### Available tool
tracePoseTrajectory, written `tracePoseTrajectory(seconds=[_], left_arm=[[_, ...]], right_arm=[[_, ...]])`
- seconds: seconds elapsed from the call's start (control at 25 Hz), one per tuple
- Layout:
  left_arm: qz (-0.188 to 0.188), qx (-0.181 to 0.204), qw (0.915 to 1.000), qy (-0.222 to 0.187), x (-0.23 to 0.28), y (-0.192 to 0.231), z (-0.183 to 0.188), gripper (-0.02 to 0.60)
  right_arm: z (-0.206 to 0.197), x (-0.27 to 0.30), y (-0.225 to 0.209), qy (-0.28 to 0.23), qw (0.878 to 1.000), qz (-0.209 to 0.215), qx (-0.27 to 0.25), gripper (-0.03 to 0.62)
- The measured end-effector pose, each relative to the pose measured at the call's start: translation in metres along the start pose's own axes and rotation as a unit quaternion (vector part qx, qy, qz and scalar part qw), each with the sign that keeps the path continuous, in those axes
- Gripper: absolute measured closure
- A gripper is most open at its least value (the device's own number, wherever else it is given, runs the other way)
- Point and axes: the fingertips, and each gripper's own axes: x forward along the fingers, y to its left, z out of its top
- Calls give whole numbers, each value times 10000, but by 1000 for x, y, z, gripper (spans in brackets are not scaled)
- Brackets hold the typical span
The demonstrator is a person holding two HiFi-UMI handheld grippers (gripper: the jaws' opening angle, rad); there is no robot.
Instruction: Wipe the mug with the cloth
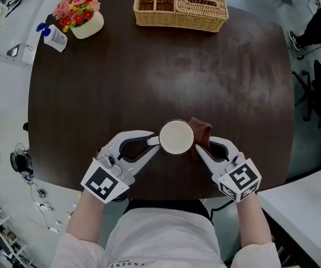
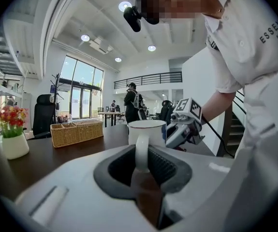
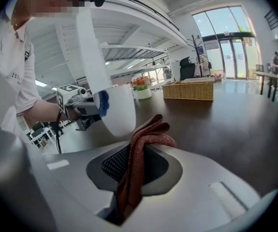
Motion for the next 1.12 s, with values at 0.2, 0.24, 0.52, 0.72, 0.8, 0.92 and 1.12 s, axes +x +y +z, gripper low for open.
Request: tracePoseTrajectory(seconds=[0.2, 0.24, 0.52, 0.72, 0.8, 0.92, 1.12], left_arm=[[55, -139, 9995, 287, 3, 3, -35, 512], [54, -142, 9992, 375, 4, 2, -42, 512], [-114, -148, 9972, 720, 10, -5, -70, 512], [-246, 30, 9978, 607, 9, -4, -69, 512], [-268, 119, 9981, 538, 10, -3, -67, 512], [-168, 52, 9981, 584, 9, -1, -72, 511], [10, -67, 9972, 740, -1, -2, -74, 506]], right_arm=[[12, -1, -23, -44, 9983, -560, 154, 511], [15, 1, -25, -73, 9978, -632, 164, 511], [13, 15, -16, -47, 9993, -366, 73, 511], [7, 18, -8, 72, 9998, -175, -85, 511], [6, 19, -9, 95, 9998, -174, -78, 511], [6, 20, -10, 116, 9997, -212, -21, 511], [9, 20, -6, 105, 9997, -238, 8, 511]])
